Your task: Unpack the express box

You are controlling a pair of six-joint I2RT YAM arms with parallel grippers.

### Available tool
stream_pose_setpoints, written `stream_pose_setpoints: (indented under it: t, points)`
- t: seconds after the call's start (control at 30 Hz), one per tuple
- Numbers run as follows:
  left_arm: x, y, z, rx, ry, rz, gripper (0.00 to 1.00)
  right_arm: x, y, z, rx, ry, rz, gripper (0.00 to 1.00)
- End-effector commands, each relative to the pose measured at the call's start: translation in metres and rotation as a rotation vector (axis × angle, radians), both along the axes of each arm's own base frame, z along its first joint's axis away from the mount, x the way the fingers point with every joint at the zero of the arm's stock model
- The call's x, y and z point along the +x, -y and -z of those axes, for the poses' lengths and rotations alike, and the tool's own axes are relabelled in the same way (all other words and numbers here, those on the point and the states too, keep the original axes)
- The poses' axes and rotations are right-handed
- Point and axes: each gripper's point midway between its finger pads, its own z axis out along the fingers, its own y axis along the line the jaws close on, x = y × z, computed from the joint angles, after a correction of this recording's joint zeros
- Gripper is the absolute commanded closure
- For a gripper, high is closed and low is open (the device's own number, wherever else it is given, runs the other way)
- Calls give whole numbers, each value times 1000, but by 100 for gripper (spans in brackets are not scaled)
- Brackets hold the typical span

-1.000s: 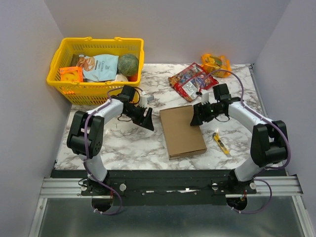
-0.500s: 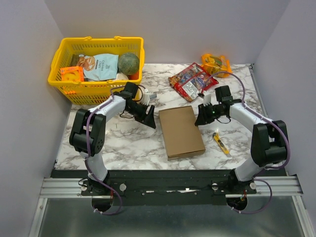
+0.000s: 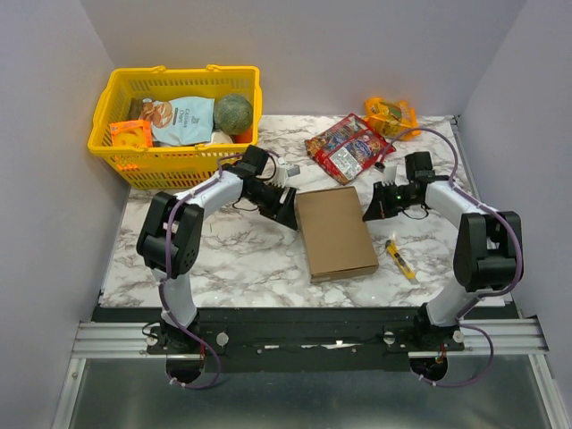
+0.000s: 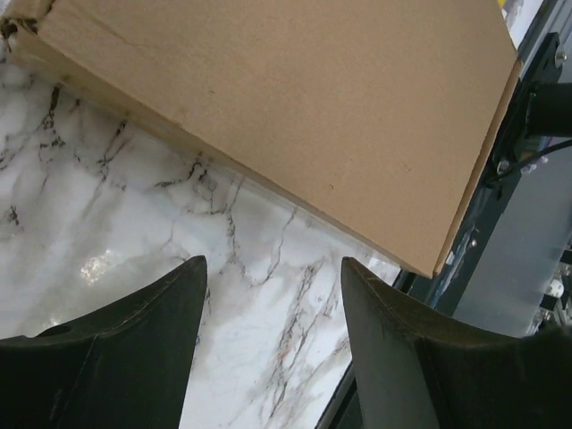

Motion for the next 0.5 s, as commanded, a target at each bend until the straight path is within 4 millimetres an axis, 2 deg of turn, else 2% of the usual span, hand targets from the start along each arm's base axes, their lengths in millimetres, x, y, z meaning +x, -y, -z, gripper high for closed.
stream_pose_setpoints:
  t: [0.0,0.1,0.13,0.2,0.23,0.27,0.33,0.37,0.43,0.47]
  points:
    - [32,7,-11,-5,131,-43,30,-18,46,54,-198,-112,37,96]
    - [40,-2,4,77,182,-83,37,-12,66,54,-208,-109,74,97]
    - [47,-3,7,88,212,-104,42,-18,69,58,-207,-144,70,97]
    - [48,-3,20,98,201,-129,44,-14,80,58,-230,-135,52,97]
    - [51,4,22,84,207,-126,44,-16,82,61,-237,-151,40,97]
    - [50,8,32,81,178,-118,43,-14,84,61,-242,-147,27,97]
    - [49,26,34,81,179,-82,41,-8,85,59,-243,-135,32,97]
    - [50,30,44,96,170,-74,40,-7,84,58,-233,-136,32,97]
    - [55,44,43,84,188,-72,39,-8,81,59,-218,-141,27,97]
    - [52,54,48,85,177,-57,39,-9,78,58,-201,-142,22,97]
